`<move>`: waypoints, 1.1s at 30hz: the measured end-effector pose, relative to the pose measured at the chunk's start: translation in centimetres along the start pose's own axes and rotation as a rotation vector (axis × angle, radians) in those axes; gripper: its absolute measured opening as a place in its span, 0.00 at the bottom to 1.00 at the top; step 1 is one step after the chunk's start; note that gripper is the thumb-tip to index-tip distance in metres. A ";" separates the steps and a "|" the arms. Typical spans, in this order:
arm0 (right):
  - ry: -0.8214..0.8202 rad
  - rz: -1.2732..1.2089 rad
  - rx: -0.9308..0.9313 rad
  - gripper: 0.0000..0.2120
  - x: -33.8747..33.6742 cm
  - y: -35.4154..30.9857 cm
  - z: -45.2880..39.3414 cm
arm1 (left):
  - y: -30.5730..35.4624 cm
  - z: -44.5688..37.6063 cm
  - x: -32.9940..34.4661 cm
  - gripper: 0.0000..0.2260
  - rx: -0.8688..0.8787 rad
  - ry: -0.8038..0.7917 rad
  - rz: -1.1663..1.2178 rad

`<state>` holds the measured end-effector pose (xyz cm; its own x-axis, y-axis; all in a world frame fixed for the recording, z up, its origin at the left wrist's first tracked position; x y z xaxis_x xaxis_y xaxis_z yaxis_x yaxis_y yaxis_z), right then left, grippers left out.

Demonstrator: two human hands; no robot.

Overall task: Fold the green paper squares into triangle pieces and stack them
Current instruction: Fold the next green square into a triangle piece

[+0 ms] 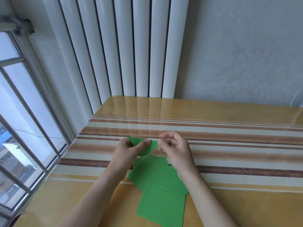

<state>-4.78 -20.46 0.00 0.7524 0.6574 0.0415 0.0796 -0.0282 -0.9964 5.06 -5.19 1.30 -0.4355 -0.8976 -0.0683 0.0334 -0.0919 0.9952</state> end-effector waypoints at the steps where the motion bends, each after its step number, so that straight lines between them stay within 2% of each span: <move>1: -0.026 -0.007 0.005 0.06 0.2 0.0 0.1 | 0.0 0.0 0.1 0.09 0.010 -0.008 0.011; 4: -0.107 0.028 -0.009 0.02 0.8 0.3 0.2 | 0.2 0.1 0.5 0.09 0.078 -0.041 -0.012; 6: -0.121 0.075 -0.036 0.02 0.9 0.4 0.2 | 0.1 -0.1 0.5 0.07 0.106 -0.046 -0.022; 11: -0.103 0.143 -0.079 0.05 0.8 0.8 -0.1 | 0.1 -0.5 -0.2 0.04 0.122 0.006 0.040; 19: -0.114 0.249 -0.147 0.04 1.0 0.8 0.1 | 0.5 -0.1 0.3 0.06 0.204 -0.050 -0.032; 22: -0.061 0.295 -0.162 0.06 0.9 0.7 0.1 | 0.0 -0.6 0.1 0.07 0.178 -0.039 0.021; 26: 0.012 0.285 -0.165 0.07 0.4 0.4 -0.1 | -0.5 -1.2 -0.6 0.06 0.123 0.056 0.103; 33: -0.072 0.276 -0.137 0.06 0.6 0.9 -0.1 | -0.7 -1.0 -0.2 0.06 0.087 0.031 0.169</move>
<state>-4.17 -20.18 -0.84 0.7102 0.6620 -0.2394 -0.0300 -0.3114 -0.9498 5.97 -5.41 0.59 -0.4021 -0.9101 0.0998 0.0255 0.0978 0.9949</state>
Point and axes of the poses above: each hand's wrist, its own z-axis away from the middle knuckle, its own x-axis out of the palm, y = z × x, the point moved 6 cm from there along -z, towards the middle knuckle, and after that the axes turned 9 degrees about y, right-handed, at the moved point
